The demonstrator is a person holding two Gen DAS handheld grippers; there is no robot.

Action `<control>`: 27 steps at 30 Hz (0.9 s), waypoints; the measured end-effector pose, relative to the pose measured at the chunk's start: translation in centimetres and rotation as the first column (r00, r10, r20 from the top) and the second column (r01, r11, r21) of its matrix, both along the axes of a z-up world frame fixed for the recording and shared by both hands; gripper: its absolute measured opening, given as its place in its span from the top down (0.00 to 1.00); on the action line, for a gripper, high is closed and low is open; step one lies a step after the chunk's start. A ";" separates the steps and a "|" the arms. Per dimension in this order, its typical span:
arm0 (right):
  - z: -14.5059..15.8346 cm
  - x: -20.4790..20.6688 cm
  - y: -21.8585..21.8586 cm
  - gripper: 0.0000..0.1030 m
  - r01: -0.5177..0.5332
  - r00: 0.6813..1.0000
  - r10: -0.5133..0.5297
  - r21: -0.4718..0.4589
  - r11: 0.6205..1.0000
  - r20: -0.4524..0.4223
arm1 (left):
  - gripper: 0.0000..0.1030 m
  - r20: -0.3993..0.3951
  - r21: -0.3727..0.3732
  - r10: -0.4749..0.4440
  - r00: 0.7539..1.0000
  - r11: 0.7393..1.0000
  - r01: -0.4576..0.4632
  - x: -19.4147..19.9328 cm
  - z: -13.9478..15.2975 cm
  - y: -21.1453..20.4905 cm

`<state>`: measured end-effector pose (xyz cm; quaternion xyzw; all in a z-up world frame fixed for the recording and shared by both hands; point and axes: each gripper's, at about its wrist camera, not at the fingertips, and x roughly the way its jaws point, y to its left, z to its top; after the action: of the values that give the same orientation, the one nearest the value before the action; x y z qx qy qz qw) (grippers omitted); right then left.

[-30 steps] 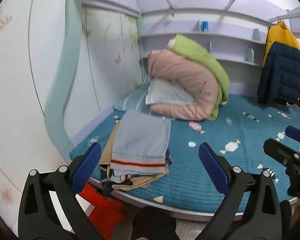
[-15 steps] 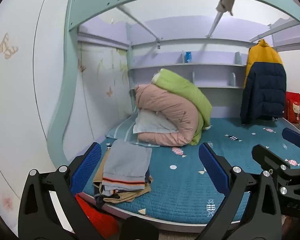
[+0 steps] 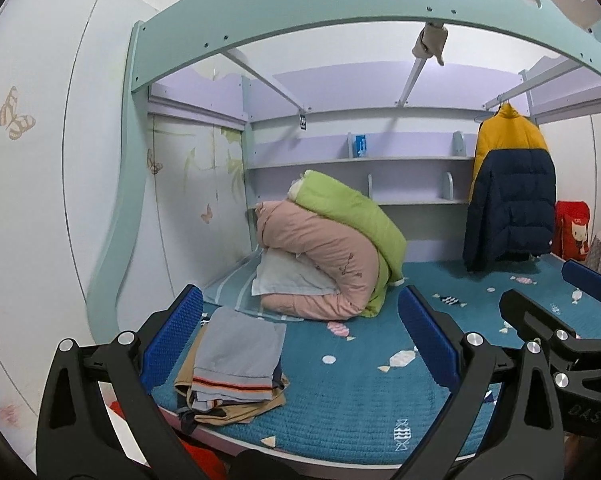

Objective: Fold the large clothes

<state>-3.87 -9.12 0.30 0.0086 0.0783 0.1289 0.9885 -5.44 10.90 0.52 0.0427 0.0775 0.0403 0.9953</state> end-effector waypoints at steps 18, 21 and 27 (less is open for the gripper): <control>0.2 0.3 -1.1 0.07 0.003 1.000 -0.003 0.028 1.000 0.006 | 0.05 0.024 -0.006 0.011 1.000 1.000 -0.011 -0.7 0.2 -1.1; 0.1 0.4 -1.1 0.07 0.003 1.000 -0.003 0.027 1.000 0.004 | 0.05 0.020 -0.009 0.010 1.000 1.000 -0.010 -0.6 0.1 -1.1; 0.1 0.4 -1.1 0.07 0.001 1.000 -0.001 0.027 1.000 0.003 | 0.05 0.020 -0.009 0.015 1.000 1.000 -0.015 -0.6 0.2 -0.9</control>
<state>-3.44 -10.26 0.40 0.0219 0.0751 0.1292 0.9885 -6.05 10.05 0.76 0.0375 0.0680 0.0477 0.9958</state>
